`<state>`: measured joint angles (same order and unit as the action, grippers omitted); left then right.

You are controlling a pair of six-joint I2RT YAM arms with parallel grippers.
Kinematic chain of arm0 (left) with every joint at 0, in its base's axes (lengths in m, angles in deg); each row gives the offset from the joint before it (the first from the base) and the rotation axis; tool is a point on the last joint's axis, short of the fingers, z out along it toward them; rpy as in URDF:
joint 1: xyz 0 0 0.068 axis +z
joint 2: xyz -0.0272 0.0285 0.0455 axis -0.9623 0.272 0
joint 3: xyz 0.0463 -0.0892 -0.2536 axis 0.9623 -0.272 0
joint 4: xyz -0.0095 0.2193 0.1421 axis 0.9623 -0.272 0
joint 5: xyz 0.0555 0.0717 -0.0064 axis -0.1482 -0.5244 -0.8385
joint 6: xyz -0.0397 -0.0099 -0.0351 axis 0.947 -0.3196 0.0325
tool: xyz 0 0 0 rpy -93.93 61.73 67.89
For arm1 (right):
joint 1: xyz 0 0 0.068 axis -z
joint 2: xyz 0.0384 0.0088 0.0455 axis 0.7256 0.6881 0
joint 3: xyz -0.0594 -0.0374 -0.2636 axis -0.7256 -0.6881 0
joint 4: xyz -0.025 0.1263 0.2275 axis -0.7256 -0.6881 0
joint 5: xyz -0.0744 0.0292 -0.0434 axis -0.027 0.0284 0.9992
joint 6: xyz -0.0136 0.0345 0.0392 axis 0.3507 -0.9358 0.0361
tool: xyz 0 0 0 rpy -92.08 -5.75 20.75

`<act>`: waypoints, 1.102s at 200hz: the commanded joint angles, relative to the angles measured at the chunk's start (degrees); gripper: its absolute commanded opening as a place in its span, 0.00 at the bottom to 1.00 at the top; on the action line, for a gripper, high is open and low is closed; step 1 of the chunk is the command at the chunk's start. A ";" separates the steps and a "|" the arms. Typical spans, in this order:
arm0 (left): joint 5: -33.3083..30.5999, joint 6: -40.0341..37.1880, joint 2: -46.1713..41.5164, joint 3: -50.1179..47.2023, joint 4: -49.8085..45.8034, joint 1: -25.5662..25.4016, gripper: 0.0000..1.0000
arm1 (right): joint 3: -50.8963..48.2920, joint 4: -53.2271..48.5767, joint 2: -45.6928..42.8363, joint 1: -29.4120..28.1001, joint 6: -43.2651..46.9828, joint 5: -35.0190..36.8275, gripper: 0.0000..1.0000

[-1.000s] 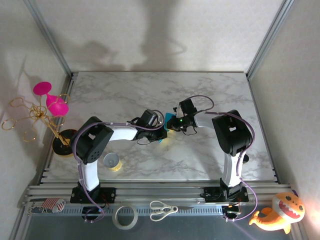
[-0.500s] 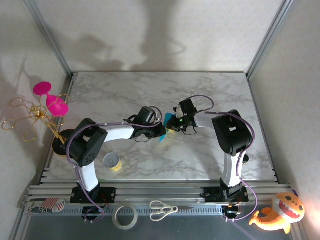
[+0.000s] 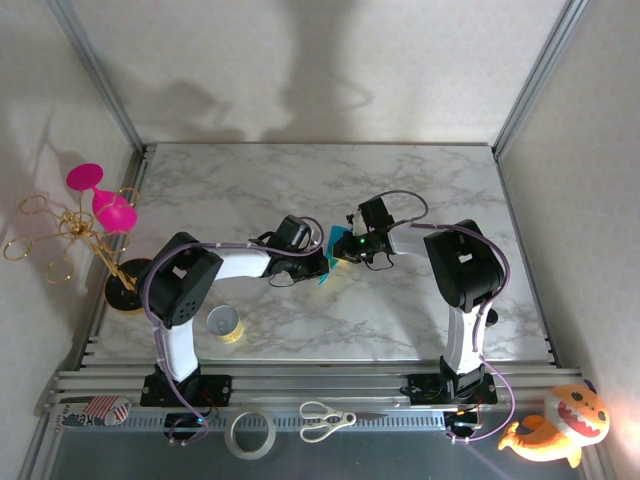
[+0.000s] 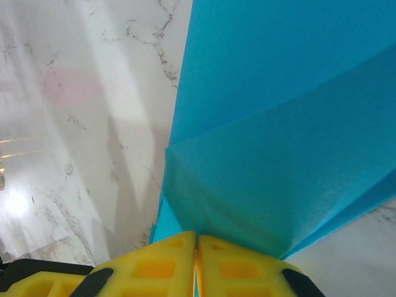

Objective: Fold a paper plane with a square sheet of paper (pick it up from the middle)
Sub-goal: Fold the wing for the fifth time at the center of the table.

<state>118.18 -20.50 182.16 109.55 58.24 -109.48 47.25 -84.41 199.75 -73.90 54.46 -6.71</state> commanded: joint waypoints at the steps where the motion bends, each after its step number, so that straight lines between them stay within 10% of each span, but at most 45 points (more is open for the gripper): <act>1: 0.68 -1.38 0.88 0.42 -1.44 -1.25 0.04 | -1.32 -1.23 6.01 -1.55 1.65 6.47 0.13; 220: -3.91 -8.91 -2.31 -3.00 -15.44 -4.10 0.01 | 3.61 -9.71 8.91 -2.38 1.57 14.63 0.10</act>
<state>113.56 -27.41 181.09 109.37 53.45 -111.65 52.70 -89.06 202.37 -75.84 55.36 -4.13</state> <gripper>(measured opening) 0.047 0.100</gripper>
